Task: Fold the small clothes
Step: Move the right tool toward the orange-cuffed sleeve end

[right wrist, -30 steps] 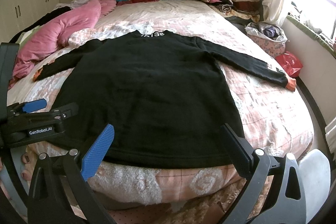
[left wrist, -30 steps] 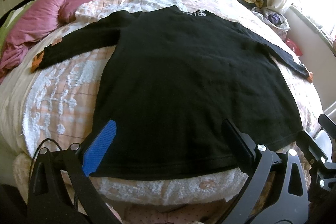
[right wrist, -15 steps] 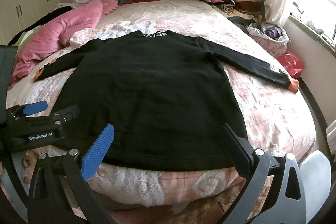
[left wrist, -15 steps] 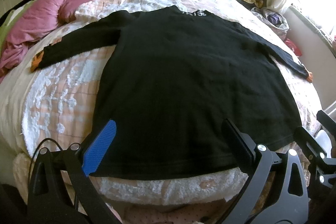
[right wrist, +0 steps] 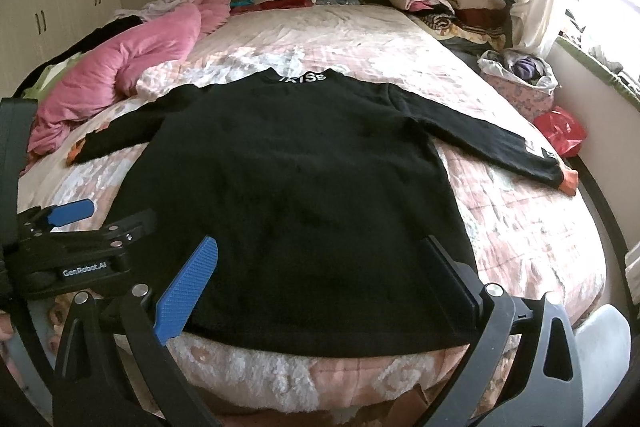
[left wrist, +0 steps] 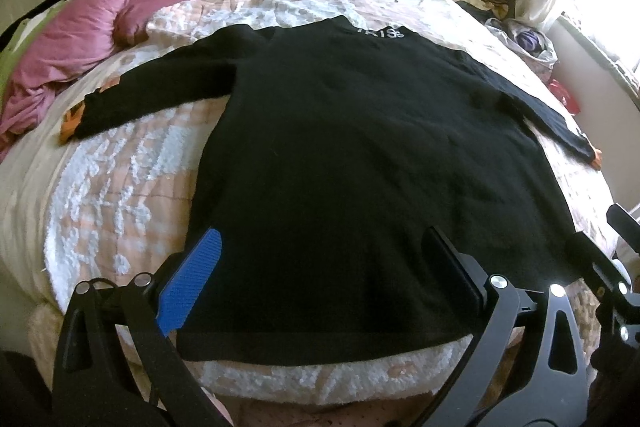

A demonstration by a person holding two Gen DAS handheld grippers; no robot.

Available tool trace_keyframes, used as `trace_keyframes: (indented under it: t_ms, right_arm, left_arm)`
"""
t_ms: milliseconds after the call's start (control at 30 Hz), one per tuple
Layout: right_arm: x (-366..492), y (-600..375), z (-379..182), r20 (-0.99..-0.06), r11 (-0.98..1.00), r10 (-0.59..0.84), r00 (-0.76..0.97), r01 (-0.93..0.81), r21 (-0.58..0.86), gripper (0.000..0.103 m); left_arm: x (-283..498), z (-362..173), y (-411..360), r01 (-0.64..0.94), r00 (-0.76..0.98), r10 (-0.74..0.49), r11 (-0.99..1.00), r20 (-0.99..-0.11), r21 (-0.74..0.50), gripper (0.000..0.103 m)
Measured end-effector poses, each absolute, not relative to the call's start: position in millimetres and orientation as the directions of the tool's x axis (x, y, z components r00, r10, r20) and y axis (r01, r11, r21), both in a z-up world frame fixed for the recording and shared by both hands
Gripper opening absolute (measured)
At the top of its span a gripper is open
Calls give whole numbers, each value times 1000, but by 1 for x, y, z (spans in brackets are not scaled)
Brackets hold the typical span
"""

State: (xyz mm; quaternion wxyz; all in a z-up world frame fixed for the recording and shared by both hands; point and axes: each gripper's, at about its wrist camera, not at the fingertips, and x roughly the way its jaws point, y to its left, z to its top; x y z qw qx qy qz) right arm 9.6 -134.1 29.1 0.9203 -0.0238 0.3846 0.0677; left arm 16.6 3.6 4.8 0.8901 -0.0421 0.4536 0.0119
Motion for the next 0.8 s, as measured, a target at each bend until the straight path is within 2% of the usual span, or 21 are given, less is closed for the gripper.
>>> trace_keyframes:
  t_ms: [800]
  right_arm:
    - [68, -152, 76, -637, 994, 114, 762, -91, 68, 99]
  left_arm:
    - [86, 37, 19, -49, 616, -41, 995, -787, -90, 94]
